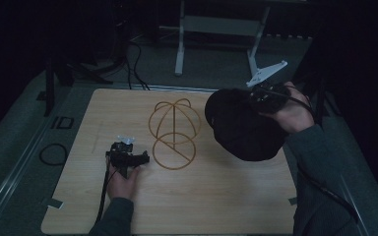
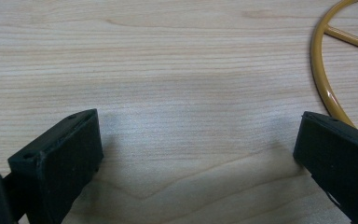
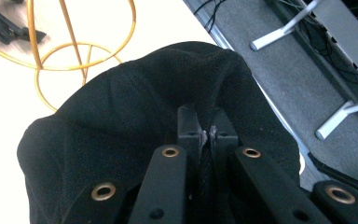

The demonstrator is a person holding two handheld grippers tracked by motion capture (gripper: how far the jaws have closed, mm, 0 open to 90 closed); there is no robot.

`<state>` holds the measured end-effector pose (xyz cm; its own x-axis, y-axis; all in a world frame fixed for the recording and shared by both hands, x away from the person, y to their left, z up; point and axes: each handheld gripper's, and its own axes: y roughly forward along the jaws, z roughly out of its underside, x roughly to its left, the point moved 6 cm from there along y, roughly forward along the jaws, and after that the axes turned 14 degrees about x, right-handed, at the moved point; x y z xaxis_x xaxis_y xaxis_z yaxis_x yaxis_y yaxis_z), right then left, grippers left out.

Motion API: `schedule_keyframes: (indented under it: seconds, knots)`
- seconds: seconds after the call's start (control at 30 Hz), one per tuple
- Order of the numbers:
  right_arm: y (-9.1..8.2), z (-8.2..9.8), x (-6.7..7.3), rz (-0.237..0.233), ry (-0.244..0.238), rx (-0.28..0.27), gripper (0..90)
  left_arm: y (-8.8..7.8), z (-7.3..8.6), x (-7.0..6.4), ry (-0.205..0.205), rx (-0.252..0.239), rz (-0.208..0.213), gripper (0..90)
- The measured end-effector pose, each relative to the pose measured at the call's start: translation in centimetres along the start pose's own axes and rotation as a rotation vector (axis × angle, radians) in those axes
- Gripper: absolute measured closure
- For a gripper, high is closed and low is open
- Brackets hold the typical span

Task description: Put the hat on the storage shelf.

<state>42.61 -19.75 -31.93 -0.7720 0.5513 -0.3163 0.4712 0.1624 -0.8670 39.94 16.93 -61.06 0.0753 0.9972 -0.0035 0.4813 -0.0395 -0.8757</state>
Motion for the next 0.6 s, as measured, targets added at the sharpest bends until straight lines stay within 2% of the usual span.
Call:
schedule_keyframes:
  seconds: [0.6]
  knots:
    - [-0.9,-1.5,-0.4,0.004,0.04,-0.068,86.6,0.0,0.0,0.0,0.0,0.0,0.0,0.7]
